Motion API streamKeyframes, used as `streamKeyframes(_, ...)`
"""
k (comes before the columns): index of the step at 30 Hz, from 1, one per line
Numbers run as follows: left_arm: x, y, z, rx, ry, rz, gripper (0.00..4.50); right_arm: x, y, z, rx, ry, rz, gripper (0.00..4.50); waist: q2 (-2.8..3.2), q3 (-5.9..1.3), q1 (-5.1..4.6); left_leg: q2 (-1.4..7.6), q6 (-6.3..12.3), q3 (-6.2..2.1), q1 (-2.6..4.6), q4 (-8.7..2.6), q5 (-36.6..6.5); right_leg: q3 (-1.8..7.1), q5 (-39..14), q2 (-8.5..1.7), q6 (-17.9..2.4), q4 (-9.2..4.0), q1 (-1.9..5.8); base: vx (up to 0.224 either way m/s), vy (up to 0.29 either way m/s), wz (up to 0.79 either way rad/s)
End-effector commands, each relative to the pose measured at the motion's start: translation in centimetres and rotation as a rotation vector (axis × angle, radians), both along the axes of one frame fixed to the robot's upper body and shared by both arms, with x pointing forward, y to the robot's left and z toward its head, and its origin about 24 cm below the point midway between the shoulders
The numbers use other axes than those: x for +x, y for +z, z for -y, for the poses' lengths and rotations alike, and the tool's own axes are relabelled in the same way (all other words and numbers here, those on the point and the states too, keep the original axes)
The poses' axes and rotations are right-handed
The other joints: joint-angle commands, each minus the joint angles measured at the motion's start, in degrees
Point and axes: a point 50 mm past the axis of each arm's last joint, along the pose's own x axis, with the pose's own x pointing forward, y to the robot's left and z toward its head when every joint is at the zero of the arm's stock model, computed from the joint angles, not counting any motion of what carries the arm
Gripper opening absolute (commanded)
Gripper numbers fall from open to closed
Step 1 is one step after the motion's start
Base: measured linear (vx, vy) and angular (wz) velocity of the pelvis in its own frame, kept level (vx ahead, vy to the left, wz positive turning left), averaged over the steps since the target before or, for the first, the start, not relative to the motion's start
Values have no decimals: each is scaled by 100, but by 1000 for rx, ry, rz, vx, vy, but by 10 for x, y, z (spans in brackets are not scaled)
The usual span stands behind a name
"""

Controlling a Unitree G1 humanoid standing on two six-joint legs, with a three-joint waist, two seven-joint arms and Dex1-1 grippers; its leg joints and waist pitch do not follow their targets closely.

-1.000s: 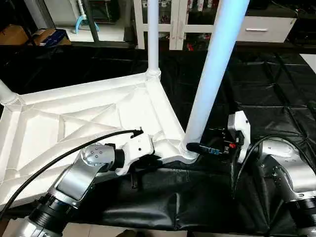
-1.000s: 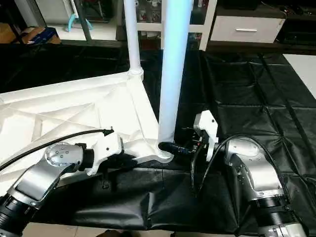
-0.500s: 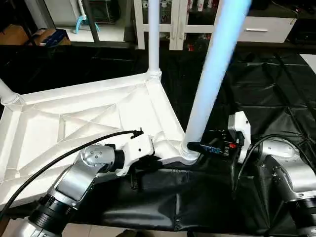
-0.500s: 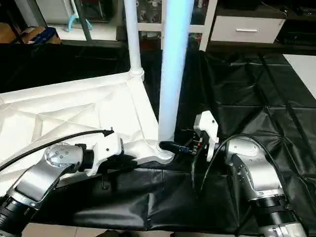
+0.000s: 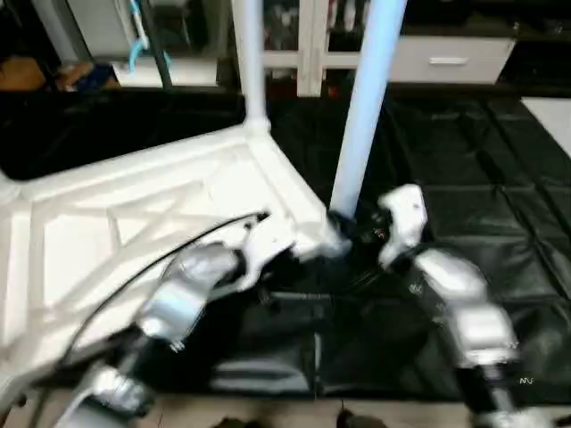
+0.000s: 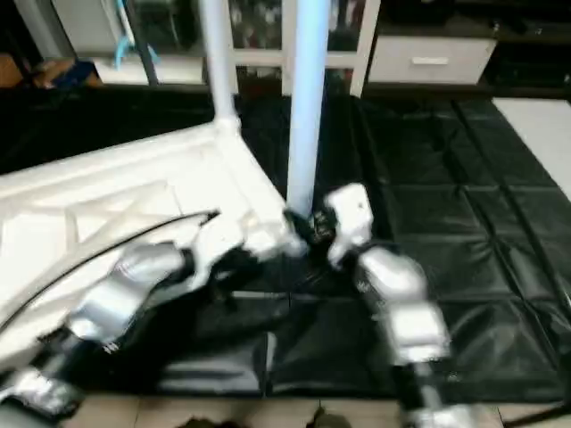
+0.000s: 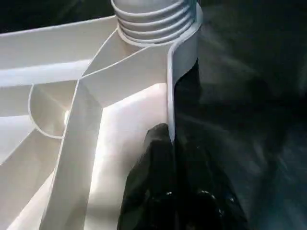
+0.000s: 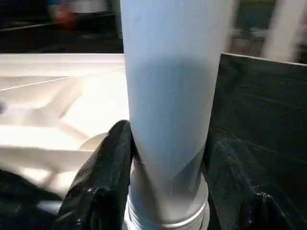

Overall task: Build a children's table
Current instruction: Rotate leg to tighten

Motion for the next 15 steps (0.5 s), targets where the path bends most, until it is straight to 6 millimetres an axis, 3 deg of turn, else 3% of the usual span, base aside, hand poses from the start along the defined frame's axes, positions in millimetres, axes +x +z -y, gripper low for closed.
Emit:
streamKeyframes(1,0,-7,10,-9,33,0,0,-7,-29,6,-36,-122,-117,184,-46,-266,-26,597,-493,-432,266,-617,-3073,166,-3275,-308,-613,-494,-108,0,0,0)
streamKeyframes(4,0,-7,12,-10,24,2,0,-7,-25,1,1,-128,-84,184,-20,-269,-51,610,-443,-484,218,-662,-3190,132,-3183,-314,-520,-484,-52,0,0,0)
streamKeyframes(6,-2,-8,11,-8,9,-4,0,-6,-22,-2,35,-110,-67,184,6,-270,-60,616,-494,-479,229,-689,-3316,128,-2939,-286,-549,-464,-69,0,0,0)
streamKeyframes(9,-5,-12,7,5,-14,-21,0,-8,-12,-11,89,-11,-31,184,-5,-274,-69,616,-452,-470,194,-694,-3273,155,-2669,-323,-651,-444,-36,0,0,0)
streamKeyframes(10,-5,-12,7,5,-14,-21,0,-8,-12,-11,89,-11,-31,184,-8,-276,-66,620,-435,-470,181,-691,-3198,165,-2623,-336,-675,-440,-28,0,0,0)
streamKeyframes(11,-6,-13,5,8,-16,-24,0,-9,-8,-14,104,16,-13,240,-7,-282,-54,626,-407,-454,185,-687,-3066,178,-2514,-339,-726,-437,-32,0,0,0)
streamKeyframes(12,-7,-14,3,3,-22,-36,0,-10,-1,-15,141,65,17,254,-30,-294,-42,621,-339,-440,173,-673,-2902,193,-2393,-356,-780,-425,-6,0,0,0)
streamKeyframes(15,-9,-14,-1,-5,-29,-50,0,-12,9,-16,182,116,52,260,-34,-329,-10,658,-84,-413,92,-658,-2110,223,-1618,-394,-1061,-351,83,35,-13,1)
